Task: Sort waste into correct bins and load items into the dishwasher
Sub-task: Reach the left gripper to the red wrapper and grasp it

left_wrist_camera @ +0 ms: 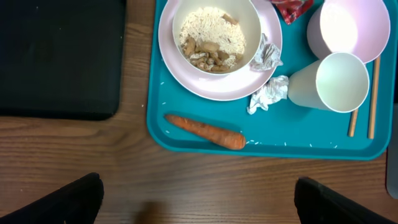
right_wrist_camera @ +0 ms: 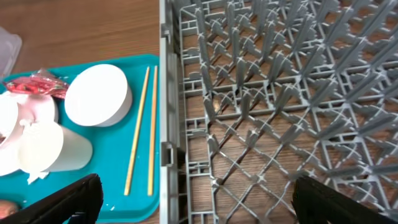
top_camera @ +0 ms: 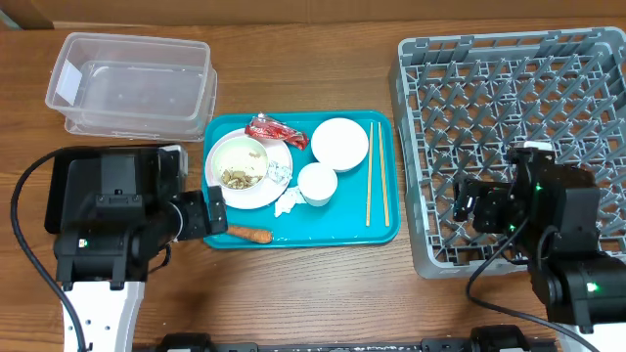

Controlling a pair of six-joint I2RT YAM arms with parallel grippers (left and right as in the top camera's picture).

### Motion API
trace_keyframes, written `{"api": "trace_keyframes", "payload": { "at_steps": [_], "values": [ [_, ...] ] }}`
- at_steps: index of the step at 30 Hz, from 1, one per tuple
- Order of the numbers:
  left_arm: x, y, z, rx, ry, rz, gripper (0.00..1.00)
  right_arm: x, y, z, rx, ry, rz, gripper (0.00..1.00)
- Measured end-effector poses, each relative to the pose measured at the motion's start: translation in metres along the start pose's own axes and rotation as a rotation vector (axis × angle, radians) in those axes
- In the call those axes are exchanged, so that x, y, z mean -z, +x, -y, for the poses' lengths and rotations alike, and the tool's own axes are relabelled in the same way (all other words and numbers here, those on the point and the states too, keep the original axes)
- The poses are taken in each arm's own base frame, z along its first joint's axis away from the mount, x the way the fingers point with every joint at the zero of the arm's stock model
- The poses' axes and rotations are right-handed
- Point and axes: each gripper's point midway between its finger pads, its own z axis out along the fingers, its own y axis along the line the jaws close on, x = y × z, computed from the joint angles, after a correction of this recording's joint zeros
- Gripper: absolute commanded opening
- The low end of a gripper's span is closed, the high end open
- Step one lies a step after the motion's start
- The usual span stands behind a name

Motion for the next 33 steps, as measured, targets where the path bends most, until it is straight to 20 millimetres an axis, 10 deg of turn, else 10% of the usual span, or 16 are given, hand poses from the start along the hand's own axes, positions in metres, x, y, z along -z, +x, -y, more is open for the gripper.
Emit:
{"api": "trace_keyframes", "payload": {
  "at_steps": [9, 17, 24, 29, 33],
  "values": [
    [-0.031, -0.075, 0.024, -0.026, 0.065, 0.174, 1.0, -0.004, 0.002, -0.001, -0.001, -0.004, -0.019, 1.0],
    [-0.149, -0.101, 0.11, 0.266, 0.258, 0.039, 1.0, -0.021, 0.009, 0.001, -0.006, 0.007, -0.089, 1.0],
    [-0.165, -0.099, 0.116, 0.382, 0.179, -0.038, 1.0, -0.021, 0.009, 0.001, -0.006, 0.007, -0.09, 1.0],
    [-0.139, -0.155, 0.112, 0.35, 0.12, 0.137, 1.0, -0.021, 0.008, 0.001, -0.006, 0.007, -0.089, 1.0],
    [-0.151, -0.164, 0.107, 0.306, 0.087, 0.156, 1.0, -0.021, 0.009, 0.001, -0.005, 0.007, -0.09, 1.0]
  ]
}}
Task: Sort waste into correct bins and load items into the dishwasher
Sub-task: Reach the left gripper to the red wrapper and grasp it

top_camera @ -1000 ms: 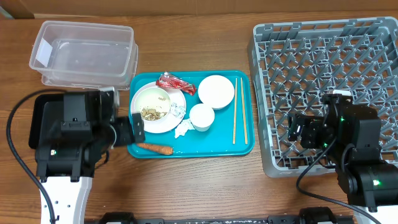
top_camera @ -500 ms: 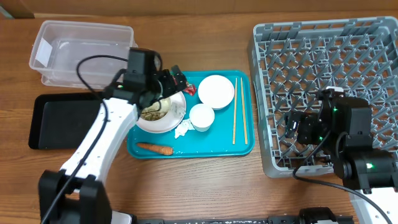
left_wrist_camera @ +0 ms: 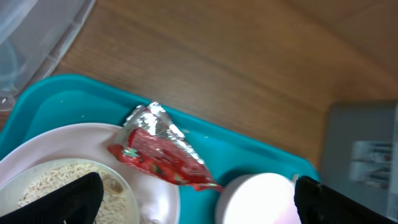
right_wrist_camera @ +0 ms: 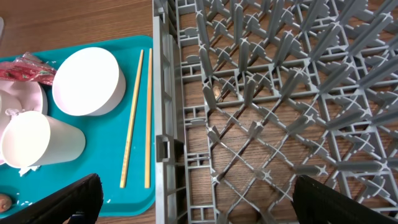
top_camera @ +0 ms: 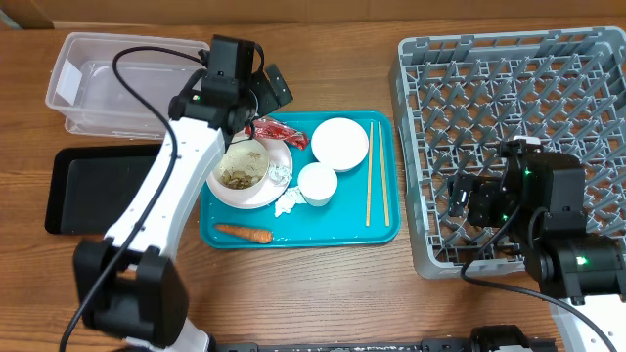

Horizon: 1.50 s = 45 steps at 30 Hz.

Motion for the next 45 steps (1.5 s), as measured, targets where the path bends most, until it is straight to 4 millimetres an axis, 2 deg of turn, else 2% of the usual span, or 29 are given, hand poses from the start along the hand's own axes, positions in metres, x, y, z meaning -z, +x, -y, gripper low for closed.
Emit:
{"api": "trace_keyframes", "payload": {
  "at_steps": [4, 7, 12, 16, 21, 26, 32, 39, 45],
  "values": [
    [-0.04, 0.021, -0.01, -0.015, -0.03, -0.093, 1.0, 0.0, 0.0, 0.0, -0.001, 0.0, 0.0, 1.0],
    [-0.063, 0.039, -0.007, -0.014, -0.001, -0.166, 1.0, 0.0, 0.0, 0.0, 0.0, 0.0, 0.0, 1.0],
    [-0.065, 0.059, 0.005, -0.027, 0.024, -0.223, 1.0, 0.0, 0.0, 0.0, -0.001, 0.0, 0.0, 1.0],
    [-0.067, 0.08, 0.008, 0.008, 0.004, -0.279, 1.0, 0.0, 0.0, 0.0, -0.001, 0.0, 0.0, 1.0],
    [-0.079, 0.094, 0.005, 0.072, -0.028, -0.317, 1.0, 0.0, 0.001, 0.0, -0.001, 0.0, -0.003, 1.0],
    [-0.087, 0.101, 0.0, 0.152, -0.059, -0.333, 1.0, 0.0, 0.001, 0.0, -0.001, 0.0, -0.004, 1.0],
    [-0.093, 0.093, 0.008, 0.203, -0.029, -0.298, 0.99, 0.0, 0.001, 0.0, -0.001, 0.0, -0.003, 1.0],
    [-0.093, 0.094, 0.002, 0.217, -0.062, -0.296, 0.91, 0.0, 0.001, 0.0, -0.001, 0.0, -0.004, 1.0],
    [-0.094, 0.091, -0.002, 0.217, -0.082, -0.275, 0.75, 0.0, 0.001, 0.0, -0.001, 0.0, -0.003, 1.0]
  ]
}}
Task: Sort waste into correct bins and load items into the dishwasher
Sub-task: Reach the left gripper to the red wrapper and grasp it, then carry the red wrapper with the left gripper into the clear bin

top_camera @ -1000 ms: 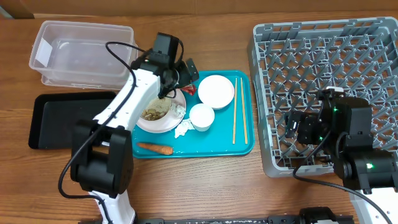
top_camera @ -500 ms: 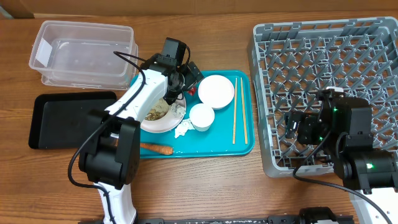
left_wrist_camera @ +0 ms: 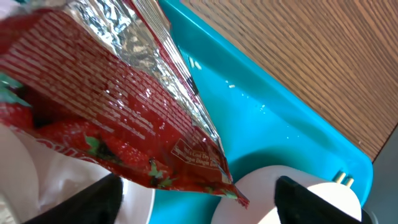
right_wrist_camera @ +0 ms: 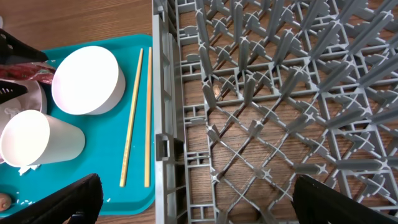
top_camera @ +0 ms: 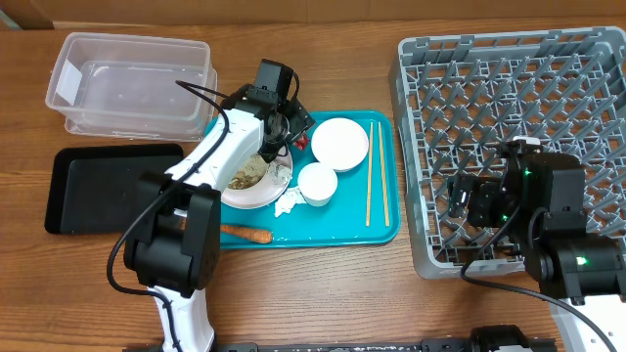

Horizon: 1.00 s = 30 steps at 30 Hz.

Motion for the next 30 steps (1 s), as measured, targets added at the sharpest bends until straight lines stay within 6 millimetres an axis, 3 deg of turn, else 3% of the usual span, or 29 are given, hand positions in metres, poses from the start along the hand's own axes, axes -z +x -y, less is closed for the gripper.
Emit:
{"api": "trace_keyframes", "payload": {
  "at_steps": [19, 21, 22, 24, 28, 30],
  "values": [
    [0.0, -0.007, -0.014, 0.007, -0.07, 0.05, 0.66, 0.0, 0.0, 0.0, 0.0, 0.0, 0.0, 1.0],
    [0.0, -0.007, -0.015, 0.018, -0.075, 0.054, 0.6, 0.0, 0.0, 0.0, 0.0, 0.0, 0.0, 1.0],
    [0.0, -0.007, -0.015, 0.022, -0.077, 0.057, 0.5, 0.0, 0.0, 0.0, 0.0, 0.0, 0.0, 1.0],
    [0.0, -0.008, -0.016, 0.026, -0.08, 0.063, 0.42, 0.0, 0.0, 0.0, 0.0, 0.0, -0.001, 1.0],
    [0.0, -0.009, -0.017, 0.032, -0.085, 0.07, 0.31, 0.0, 0.0, 0.0, 0.0, 0.0, -0.001, 1.0],
    [0.0, -0.009, -0.017, 0.032, -0.085, 0.07, 0.31, 0.0, 0.0, 0.0, 0.0, 0.0, 0.0, 1.0]
  ]
}}
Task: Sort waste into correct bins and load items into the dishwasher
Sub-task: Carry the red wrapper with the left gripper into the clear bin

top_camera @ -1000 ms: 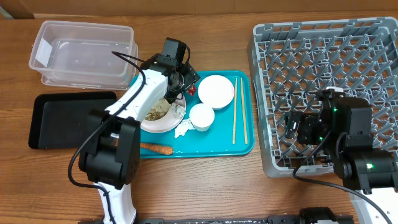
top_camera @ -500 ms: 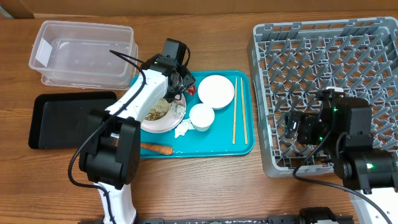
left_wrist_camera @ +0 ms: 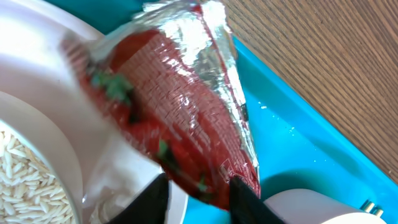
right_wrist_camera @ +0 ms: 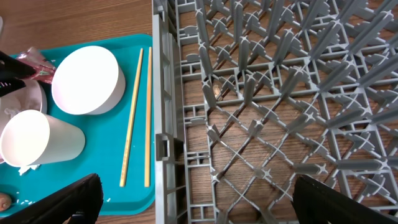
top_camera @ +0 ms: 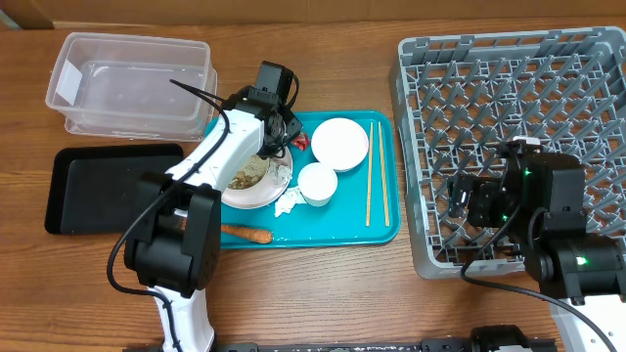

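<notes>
A red foil wrapper (left_wrist_camera: 186,118) lies at the far left of the teal tray (top_camera: 352,215), against the pink plate's rim (left_wrist_camera: 37,68). My left gripper (left_wrist_camera: 199,196) is shut on the wrapper, whose lower edge is pinched between the two black fingers. In the overhead view that gripper (top_camera: 284,132) hides most of the wrapper, with only a red tip (top_camera: 302,142) showing. My right gripper (right_wrist_camera: 199,208) hangs open over the near left part of the grey dish rack (top_camera: 509,98), holding nothing.
On the tray are a plate with a bowl of food scraps (top_camera: 245,171), a white cup (top_camera: 317,182), an upturned white bowl (top_camera: 339,142), chopsticks (top_camera: 370,176), crumpled tissue (top_camera: 287,203) and a carrot (top_camera: 245,234). A clear bin (top_camera: 132,83) and a black tray (top_camera: 98,186) sit left.
My left jaws stood wide on either side of the wrapper; now they have shut on it, and the foil has bunched up. The right arm has not moved.
My left gripper was open near the tray's front left, by the carrot. It was then above the tray's far left corner, over the wrapper. Then it was down at the wrapper with jaws apart, and now grips it. The right gripper stayed open over the rack.
</notes>
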Controlling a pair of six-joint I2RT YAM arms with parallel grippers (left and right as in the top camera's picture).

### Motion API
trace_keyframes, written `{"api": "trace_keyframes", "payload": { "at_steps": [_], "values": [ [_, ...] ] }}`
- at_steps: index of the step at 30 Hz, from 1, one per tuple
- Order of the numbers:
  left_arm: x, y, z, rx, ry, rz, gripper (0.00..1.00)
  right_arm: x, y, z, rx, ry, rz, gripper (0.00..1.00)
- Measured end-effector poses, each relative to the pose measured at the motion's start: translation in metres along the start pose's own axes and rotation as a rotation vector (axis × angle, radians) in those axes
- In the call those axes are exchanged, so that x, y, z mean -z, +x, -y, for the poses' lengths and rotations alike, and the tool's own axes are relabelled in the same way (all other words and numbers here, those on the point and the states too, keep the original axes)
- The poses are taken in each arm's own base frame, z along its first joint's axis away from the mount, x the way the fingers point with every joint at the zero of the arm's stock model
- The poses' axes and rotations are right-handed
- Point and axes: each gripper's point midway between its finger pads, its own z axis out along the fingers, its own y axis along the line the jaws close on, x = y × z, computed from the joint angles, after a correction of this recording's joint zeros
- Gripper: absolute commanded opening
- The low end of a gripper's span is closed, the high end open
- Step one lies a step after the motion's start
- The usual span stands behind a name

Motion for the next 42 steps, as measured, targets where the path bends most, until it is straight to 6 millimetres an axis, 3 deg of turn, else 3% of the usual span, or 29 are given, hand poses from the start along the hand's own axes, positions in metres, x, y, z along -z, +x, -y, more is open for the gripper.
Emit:
{"api": "trace_keyframes", "payload": {
  "at_steps": [7, 10, 17, 20, 22, 38, 42],
  "values": [
    [0.0, 0.0, 0.0, 0.002, -0.002, 0.003, 0.24, 0.0, 0.0, 0.0, 0.001, 0.0, 0.0, 1.0],
    [0.0, 0.0, 0.0, 0.002, -0.002, 0.003, 0.04, 0.0, 0.0, 0.0, 0.0, 0.0, 0.0, 1.0],
    [0.0, -0.001, -0.001, 0.009, -0.003, 0.005, 0.04, 0.0, 0.0, 0.0, 0.0, 0.0, -0.001, 1.0],
    [0.0, -0.001, 0.0, 0.013, -0.003, 0.005, 0.35, 0.0, 0.0, 0.0, 0.0, 0.0, -0.002, 1.0],
    [0.0, 0.0, 0.001, 0.015, 0.006, -0.001, 0.38, 0.0, 0.0, 0.0, 0.0, 0.0, -0.001, 1.0],
    [0.002, 0.03, 0.023, -0.027, 0.077, -0.093, 0.37, 0.0, 0.0, 0.0, 0.0, 0.0, -0.001, 1.0],
    [0.001, 0.037, 0.024, -0.042, 0.073, -0.099, 0.3, 0.0, 0.0, 0.0, 0.0, 0.0, -0.002, 1.0]
  ]
}}
